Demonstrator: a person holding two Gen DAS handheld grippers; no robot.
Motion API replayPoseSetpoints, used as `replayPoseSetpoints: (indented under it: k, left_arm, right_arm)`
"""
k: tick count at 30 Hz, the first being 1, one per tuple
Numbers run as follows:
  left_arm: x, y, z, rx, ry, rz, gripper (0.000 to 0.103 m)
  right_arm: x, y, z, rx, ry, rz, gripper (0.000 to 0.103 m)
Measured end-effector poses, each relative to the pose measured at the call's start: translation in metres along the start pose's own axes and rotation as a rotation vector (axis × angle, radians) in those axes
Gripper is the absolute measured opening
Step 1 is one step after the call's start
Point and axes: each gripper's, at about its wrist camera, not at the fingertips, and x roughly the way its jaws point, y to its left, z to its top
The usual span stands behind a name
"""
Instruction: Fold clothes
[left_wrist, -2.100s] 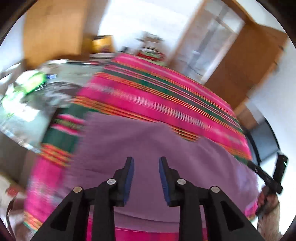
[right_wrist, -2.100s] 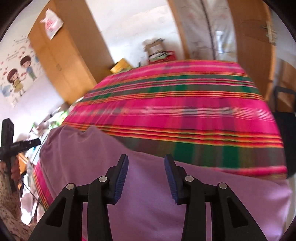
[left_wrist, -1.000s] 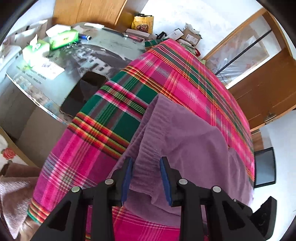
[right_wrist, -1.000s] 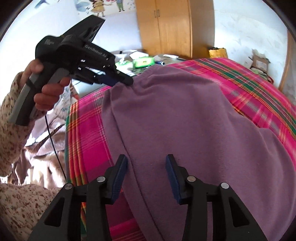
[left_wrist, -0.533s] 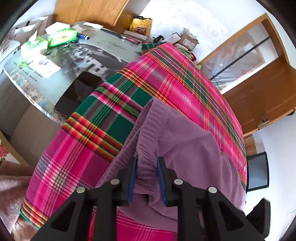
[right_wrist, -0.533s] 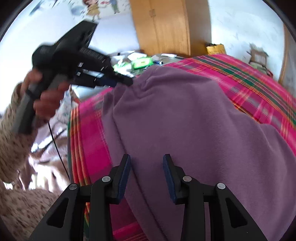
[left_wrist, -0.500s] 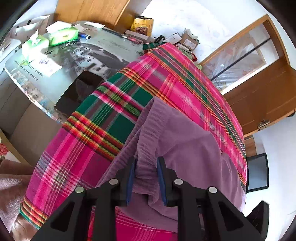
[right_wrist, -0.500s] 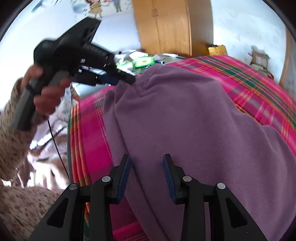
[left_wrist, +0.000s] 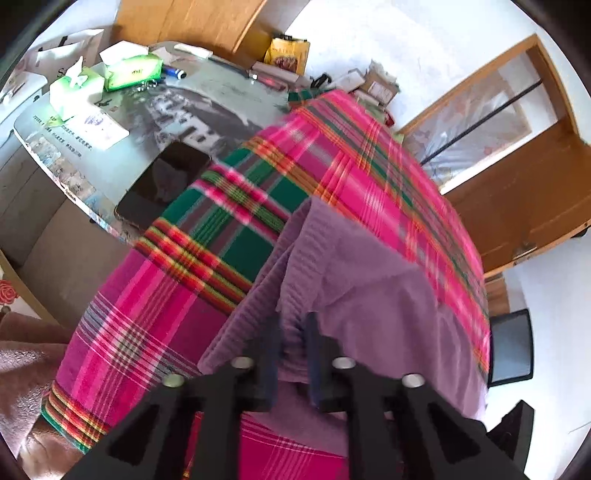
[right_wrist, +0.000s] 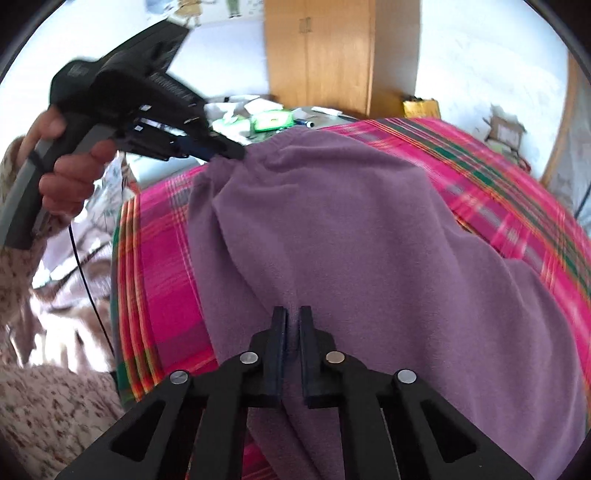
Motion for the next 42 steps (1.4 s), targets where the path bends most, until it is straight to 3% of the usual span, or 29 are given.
replayPoseSetpoints:
  k: [8,14,18,19,21,23,28,32,37,42]
  left_arm:
    - [-0.024,-0.005,0.001,0.025,-0.070,0.003,0.009]
    - [-0.003,0.017,-0.005,-0.007,0.000,0.082,0.010]
    - [0.001,0.017,-0.008,0.019,-0.001,0.118,0.014]
    - [0.000,0.015,-0.008,0.025,0.000,0.131,0.016]
    - [-0.003,0.015,-0.007,0.027,0.000,0.135,0.016]
    - [-0.012,0.012,-0.005,0.029,-0.031,0.136,0.016]
    - [-0.037,0.007,0.003,0.014,-0.131,0.183,0.016]
    - [-0.039,-0.006,0.013,0.042,-0.149,0.178,0.016]
    - [0.000,-0.032,0.020,0.086,-0.057,0.129,0.016]
    - [0.032,-0.040,0.020,0.097,0.010,0.141,0.016]
  right_arm:
    - [-0.030,0.015,0.012,-0.035,-0.079,0.036,0.005]
    - [-0.006,0.024,-0.001,-0.046,0.003,0.069,0.005]
    - [0.005,0.016,-0.005,-0.005,0.026,0.100,0.008]
    - [0.005,0.014,-0.005,0.004,0.027,0.110,0.010]
    - [0.002,0.010,-0.004,0.010,0.031,0.128,0.024]
    - [-0.011,0.005,-0.003,0.012,0.004,0.117,0.028]
    - [-0.056,-0.042,0.004,0.115,-0.090,0.135,0.035]
    - [-0.077,-0.100,0.005,0.231,-0.139,0.030,0.036]
    - [-0.066,-0.176,0.004,0.398,-0.083,-0.009,0.041]
    - [-0.041,-0.215,0.006,0.487,-0.023,0.082,0.044]
